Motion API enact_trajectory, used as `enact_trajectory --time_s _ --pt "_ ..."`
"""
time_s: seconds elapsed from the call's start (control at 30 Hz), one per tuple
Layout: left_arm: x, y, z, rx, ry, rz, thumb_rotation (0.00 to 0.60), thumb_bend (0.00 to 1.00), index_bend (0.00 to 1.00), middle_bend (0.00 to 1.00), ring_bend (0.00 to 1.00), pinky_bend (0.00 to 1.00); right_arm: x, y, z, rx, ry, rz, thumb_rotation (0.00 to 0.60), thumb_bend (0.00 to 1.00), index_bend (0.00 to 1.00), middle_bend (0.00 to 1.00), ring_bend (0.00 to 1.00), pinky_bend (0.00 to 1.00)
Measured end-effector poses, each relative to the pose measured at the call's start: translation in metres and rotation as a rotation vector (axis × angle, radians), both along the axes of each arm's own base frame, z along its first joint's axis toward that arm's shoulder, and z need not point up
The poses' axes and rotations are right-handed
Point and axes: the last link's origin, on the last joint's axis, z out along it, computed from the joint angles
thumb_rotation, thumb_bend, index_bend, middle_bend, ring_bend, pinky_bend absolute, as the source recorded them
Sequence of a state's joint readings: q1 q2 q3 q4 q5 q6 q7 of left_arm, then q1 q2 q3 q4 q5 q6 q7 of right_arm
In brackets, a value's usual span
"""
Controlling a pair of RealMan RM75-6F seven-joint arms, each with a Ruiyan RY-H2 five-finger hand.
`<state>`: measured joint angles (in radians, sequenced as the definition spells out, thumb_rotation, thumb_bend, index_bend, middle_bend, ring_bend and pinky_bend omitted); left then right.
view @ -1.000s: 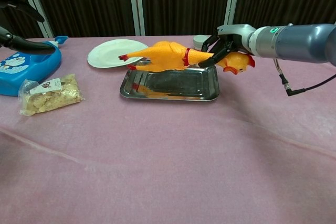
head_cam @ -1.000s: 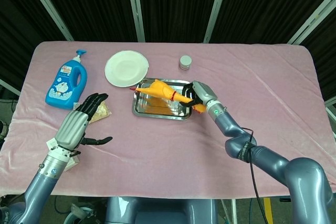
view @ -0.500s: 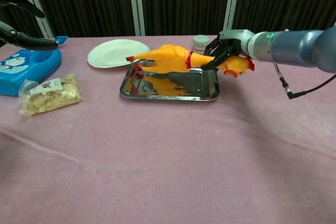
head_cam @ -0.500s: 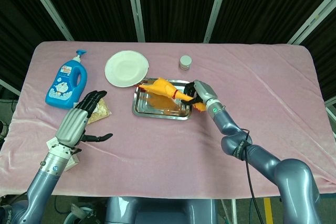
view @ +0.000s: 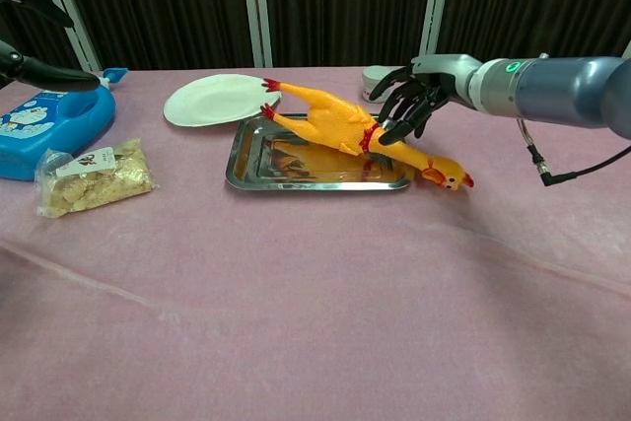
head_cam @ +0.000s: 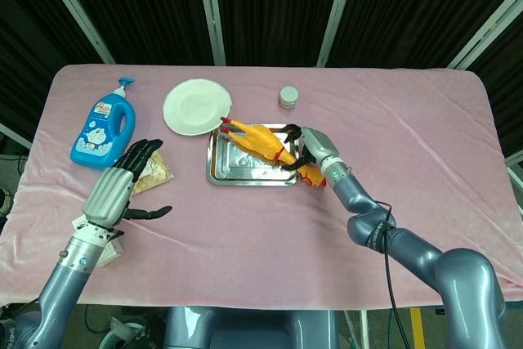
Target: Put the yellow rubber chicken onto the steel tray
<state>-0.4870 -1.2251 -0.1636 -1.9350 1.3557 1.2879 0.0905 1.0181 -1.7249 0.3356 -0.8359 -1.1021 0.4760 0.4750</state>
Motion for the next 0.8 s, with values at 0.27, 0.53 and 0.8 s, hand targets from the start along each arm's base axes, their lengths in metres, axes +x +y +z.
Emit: enact_trajectory --time_s 0.27,0.53,0.8 --pt "-0.021 0.005 0.016 0.072 0.084 0.045 0.600 0.00 0.06 0.06 0.03 0.20 -0.009 -0.001 0.039 -0.112 -0.026 0.029 0.600 0.14 0.38 0.34 0.30 0.46" --pt "-0.052 -0.002 0.033 0.134 0.144 0.133 0.600 0.02 0.09 0.07 0.03 0.14 -0.042 0.021 0.094 -0.319 0.025 0.098 0.600 0.16 0.38 0.36 0.30 0.44" --pt "-0.084 -0.021 0.051 0.214 0.187 0.214 0.600 0.02 0.10 0.07 0.03 0.12 -0.103 0.092 0.148 -0.547 0.211 0.134 0.600 0.16 0.19 0.23 0.09 0.20"
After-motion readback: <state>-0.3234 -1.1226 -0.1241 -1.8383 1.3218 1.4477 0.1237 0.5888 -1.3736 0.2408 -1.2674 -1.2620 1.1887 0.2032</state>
